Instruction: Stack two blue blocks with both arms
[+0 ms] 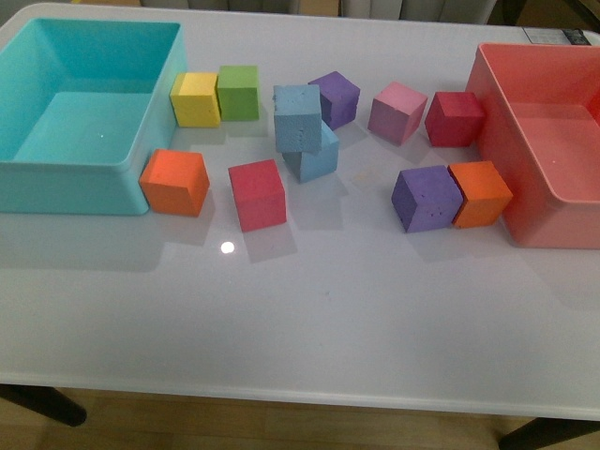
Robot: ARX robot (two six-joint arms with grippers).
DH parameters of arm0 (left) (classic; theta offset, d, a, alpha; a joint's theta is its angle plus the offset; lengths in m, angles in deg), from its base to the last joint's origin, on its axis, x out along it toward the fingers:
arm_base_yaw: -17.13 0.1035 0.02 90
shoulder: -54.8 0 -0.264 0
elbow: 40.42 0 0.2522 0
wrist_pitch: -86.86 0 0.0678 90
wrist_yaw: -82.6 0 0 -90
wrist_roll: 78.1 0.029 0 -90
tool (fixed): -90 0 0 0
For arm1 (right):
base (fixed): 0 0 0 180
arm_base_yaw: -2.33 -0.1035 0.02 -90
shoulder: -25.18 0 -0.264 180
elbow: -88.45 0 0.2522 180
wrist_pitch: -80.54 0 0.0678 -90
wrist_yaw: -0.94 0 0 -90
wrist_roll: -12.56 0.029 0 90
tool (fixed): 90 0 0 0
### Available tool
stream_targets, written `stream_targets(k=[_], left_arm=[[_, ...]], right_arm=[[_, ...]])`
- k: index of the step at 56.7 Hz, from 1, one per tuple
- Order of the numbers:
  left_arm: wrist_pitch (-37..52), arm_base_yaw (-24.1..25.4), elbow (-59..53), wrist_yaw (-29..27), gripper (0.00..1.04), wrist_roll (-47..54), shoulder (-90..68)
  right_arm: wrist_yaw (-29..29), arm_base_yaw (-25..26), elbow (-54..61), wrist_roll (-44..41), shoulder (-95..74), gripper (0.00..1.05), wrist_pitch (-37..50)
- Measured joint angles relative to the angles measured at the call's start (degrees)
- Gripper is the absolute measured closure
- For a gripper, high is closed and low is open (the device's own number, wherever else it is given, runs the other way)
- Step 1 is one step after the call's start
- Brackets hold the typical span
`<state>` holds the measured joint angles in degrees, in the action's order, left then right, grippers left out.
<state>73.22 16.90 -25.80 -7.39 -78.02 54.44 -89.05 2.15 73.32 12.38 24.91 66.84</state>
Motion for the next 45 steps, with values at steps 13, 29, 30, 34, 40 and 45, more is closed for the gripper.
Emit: stream_targets(k=[13,29,30,34,40,45], left_arm=[[0.00,0.00,0.00,0.00,0.44,0.00,0.00],[0.00,0.00,0.00,0.00,0.10,0.04,0.00],[0.00,0.00,0.00,0.00,0.10,0.04,0.00],[0.00,0.00,0.00,0.00,0.09,0.04,0.00],[0.00,0.00,0.00,0.00,0.09,0.04,0.00],[0.00,0.00,0.00,0.00,0.09,0.04,0.00]], right_arm=[[0.00,0.00,-0.02,0.00,0.00,0.09,0.00],[0.00,0.00,0.00,0.00,0.00,0.09,0.02],[0.00,0.00,-0.02,0.00,0.00,0.09,0.02],[0.00,0.00,-0.02,0.00,0.00,0.09,0.02],[0.00,0.00,-0.02,0.00,0.00,0.09,0.00],[0.00,0.00,0.00,0.00,0.00,0.09,0.00]])
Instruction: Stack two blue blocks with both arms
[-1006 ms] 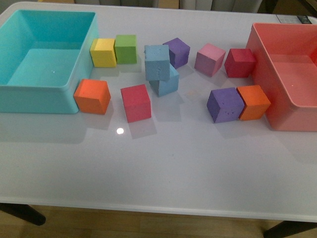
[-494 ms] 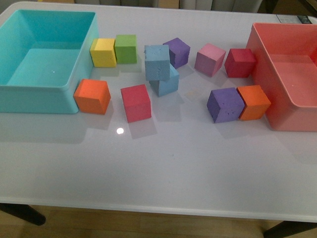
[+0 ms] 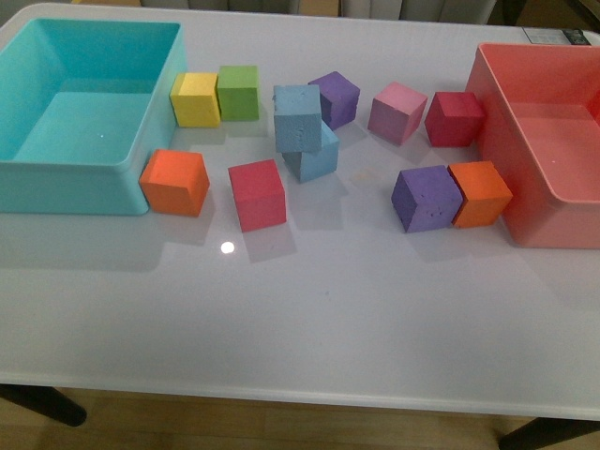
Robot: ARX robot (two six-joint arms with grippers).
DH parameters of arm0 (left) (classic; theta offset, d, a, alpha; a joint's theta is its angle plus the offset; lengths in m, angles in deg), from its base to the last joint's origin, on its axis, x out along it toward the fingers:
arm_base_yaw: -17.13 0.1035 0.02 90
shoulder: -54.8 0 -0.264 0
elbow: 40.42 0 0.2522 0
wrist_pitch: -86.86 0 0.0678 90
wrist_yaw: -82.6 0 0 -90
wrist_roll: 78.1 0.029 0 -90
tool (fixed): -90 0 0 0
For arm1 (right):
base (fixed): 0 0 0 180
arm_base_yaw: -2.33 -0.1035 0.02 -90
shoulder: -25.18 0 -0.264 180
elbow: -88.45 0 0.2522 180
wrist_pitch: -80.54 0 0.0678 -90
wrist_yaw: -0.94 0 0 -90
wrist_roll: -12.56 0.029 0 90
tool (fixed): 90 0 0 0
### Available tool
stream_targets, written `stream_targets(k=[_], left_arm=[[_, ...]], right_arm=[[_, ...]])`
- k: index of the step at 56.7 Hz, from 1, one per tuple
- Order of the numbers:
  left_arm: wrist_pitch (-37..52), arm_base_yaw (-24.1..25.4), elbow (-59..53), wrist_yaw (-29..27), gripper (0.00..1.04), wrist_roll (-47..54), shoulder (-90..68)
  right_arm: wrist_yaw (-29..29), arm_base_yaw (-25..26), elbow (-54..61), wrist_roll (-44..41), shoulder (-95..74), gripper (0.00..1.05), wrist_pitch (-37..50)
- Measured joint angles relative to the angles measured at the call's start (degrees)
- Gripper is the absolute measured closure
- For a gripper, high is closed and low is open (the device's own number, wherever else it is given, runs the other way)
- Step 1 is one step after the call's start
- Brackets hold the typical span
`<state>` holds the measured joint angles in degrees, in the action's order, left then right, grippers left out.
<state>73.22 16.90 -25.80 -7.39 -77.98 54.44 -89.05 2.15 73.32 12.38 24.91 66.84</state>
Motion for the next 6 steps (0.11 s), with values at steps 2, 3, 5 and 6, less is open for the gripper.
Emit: stream_targets(k=[2,3,5,6], left_arm=[[0.00,0.00,0.00,0.00,0.09,0.00,0.00],[0.00,0.00,0.00,0.00,0.09,0.00,0.00],[0.00,0.00,0.00,0.00,0.09,0.00,0.00],[0.00,0.00,0.00,0.00,0.09,0.00,0.00]], right_arm=[[0.00,0.00,-0.02,0.00,0.00,0.09,0.00],[0.00,0.00,-0.02,0.00,0.00,0.09,0.00],[0.00,0.00,-0.02,0.00,0.00,0.09,0.00],[0.00,0.00,-0.02,0.00,0.00,0.09,0.02]])
